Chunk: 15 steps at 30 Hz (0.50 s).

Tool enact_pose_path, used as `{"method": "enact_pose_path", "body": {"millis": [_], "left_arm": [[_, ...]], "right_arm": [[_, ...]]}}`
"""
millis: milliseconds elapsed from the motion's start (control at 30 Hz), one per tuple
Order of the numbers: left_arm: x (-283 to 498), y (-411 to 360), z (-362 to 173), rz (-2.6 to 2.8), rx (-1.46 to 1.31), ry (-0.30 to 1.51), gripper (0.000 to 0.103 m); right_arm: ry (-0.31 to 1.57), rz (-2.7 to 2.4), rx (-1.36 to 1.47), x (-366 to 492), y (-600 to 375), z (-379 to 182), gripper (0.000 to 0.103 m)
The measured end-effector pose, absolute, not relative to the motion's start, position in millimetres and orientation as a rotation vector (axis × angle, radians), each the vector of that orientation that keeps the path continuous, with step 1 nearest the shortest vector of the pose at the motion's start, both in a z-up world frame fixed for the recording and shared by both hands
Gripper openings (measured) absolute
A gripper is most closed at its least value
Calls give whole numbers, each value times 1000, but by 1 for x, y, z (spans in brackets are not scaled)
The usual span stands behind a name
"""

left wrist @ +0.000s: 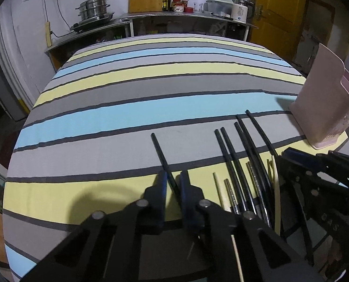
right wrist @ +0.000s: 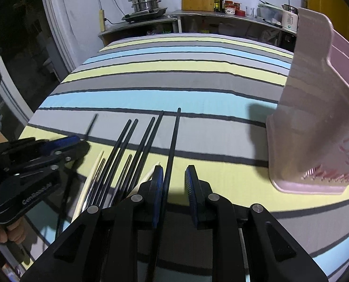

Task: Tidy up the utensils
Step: 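Close the left gripper on a black chopstick while the right gripper grasps another black chopstick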

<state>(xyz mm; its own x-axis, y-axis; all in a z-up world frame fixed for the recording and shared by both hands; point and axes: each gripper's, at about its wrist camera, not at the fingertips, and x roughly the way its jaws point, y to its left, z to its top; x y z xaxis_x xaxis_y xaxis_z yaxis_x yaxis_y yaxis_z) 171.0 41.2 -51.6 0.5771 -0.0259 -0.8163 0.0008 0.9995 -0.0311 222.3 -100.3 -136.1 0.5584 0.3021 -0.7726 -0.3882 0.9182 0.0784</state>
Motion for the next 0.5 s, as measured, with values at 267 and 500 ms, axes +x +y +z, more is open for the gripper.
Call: {"method": "enact_pose_path", "body": {"millis": [267,500], "left_arm": [[173,48,-51,-34,-68,970,7],[161,60,-31,-62,-116,932,5]], "right_arm": [[912,418,-128,238,-96,-135,8],[868,452,-75,225,-108,-113,7]]}}
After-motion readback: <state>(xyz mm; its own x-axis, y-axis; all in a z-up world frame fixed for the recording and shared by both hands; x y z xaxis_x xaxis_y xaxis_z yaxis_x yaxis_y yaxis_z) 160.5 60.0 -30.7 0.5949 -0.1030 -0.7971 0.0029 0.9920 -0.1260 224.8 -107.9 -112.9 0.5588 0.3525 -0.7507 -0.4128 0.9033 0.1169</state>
